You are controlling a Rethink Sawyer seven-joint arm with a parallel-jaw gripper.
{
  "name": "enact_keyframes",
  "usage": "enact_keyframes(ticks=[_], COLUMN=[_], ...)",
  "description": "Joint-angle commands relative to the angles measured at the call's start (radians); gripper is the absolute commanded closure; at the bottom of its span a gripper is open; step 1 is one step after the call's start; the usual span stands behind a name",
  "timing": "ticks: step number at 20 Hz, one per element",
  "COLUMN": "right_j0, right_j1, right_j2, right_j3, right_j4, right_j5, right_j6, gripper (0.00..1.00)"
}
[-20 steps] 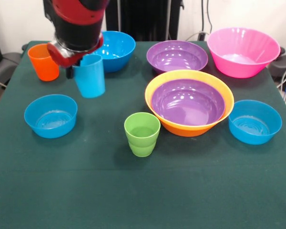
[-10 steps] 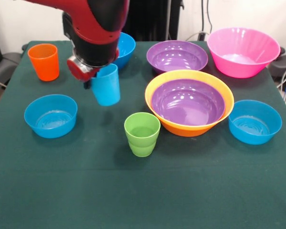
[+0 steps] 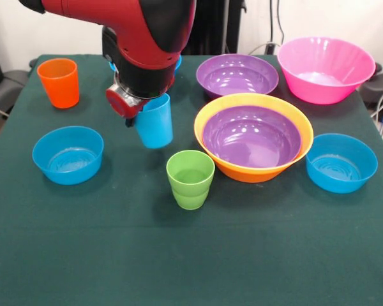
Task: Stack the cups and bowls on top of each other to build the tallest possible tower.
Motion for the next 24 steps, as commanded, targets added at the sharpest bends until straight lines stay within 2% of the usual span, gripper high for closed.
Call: enact_keyframes(ticks=[1,14,24], right_j0=[0.019,0.041,0.079], right_j1=[0.010,0.054,0.103], right_j2=[0.030,0.011,-0.023], right_j3=[-0.059,-0.086,-0.148], right_j4=[0.014,0.008,0.041], right_j5=[-0.067,-0.111,-0.079], right_j6=[0.197,0.244,0.279], gripper=[1.00,1.00,1.00])
